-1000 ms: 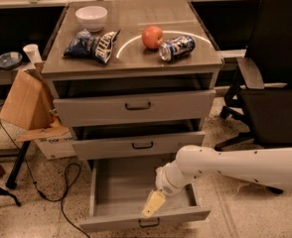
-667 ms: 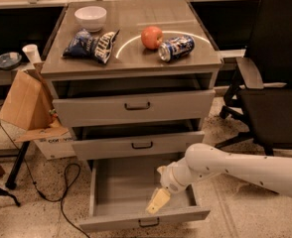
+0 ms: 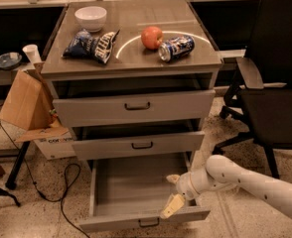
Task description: Close bottom drawer
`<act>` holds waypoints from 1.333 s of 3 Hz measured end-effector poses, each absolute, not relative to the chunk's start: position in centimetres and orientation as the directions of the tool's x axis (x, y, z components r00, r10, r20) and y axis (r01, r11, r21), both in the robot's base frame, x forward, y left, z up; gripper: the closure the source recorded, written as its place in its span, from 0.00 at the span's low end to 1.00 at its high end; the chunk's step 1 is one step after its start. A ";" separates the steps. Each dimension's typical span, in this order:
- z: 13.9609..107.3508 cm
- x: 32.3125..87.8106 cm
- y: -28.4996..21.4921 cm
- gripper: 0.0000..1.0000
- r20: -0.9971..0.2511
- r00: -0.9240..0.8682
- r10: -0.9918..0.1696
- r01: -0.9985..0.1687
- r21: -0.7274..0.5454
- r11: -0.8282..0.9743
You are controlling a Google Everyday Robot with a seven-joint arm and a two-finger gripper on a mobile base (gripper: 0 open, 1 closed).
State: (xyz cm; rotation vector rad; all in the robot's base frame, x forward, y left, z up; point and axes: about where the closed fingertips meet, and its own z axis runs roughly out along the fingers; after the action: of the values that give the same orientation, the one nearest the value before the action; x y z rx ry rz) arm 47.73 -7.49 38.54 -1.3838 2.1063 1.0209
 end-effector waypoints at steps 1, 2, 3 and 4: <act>35.1 46.1 -8.7 0.00 -0.705 -0.458 -0.541 -0.886 0.407 0.221; 32.4 44.6 -10.2 0.19 -0.708 -0.509 -0.489 -0.859 0.452 0.240; 29.8 43.6 -12.0 0.42 -0.697 -0.567 -0.439 -0.823 0.494 0.278; 25.8 43.6 -13.5 0.66 -0.669 -0.629 -0.395 -0.777 0.539 0.325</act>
Offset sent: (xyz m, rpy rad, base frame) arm -0.0463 -0.0512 -0.0934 0.1694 0.1246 -0.1204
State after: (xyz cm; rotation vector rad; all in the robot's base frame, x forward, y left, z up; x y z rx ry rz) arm 43.64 -13.46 25.85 -1.0354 2.1778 1.2351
